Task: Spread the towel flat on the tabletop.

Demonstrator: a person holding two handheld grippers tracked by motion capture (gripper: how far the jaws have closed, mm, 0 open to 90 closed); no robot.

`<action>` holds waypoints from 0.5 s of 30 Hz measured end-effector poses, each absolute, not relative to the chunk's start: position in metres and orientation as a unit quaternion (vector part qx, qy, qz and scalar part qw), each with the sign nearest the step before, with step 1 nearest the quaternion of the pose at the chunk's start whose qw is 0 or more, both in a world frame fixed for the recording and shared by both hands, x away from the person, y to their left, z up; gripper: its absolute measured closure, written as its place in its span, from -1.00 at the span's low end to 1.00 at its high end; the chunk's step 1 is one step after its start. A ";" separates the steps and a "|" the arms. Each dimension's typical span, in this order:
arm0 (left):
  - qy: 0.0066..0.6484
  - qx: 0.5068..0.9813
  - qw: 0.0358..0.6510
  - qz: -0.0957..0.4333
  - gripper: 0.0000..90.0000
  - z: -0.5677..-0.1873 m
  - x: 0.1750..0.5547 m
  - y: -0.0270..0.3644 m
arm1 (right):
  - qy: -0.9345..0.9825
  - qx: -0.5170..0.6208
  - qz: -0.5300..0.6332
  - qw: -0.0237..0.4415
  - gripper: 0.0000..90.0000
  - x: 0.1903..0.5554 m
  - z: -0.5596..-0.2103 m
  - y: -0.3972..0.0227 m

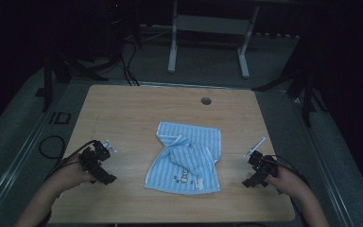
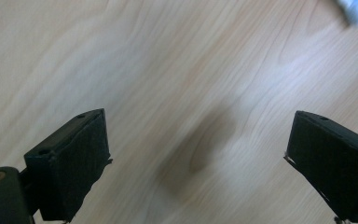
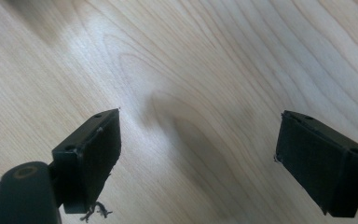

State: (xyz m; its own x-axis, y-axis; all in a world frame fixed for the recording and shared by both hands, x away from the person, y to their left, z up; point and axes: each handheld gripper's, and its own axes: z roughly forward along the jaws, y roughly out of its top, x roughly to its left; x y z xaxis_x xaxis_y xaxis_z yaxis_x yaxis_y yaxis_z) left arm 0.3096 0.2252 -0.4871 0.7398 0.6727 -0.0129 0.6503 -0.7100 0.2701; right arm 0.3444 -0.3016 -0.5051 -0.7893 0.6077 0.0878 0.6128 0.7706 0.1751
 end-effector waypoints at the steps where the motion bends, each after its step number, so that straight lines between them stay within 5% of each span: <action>1: 0.356 0.924 0.132 0.042 -0.88 -0.486 0.311 0.221 | -0.942 -0.322 -0.097 0.015 -0.70 0.345 -0.505 -0.300; 15: 0.331 0.932 0.140 0.043 -0.84 -0.484 0.331 0.172 | -0.952 -0.286 -0.111 0.006 -0.57 0.352 -0.501 -0.274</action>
State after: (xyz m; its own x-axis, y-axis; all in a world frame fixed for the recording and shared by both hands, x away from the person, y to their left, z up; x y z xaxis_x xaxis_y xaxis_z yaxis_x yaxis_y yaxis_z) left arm 0.3310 0.1717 -0.4843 0.7775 0.6288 -0.0121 0.6046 -0.7421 0.2894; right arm 0.3520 -0.2736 -0.5009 -0.8358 0.5440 0.0739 0.5464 0.8114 0.2074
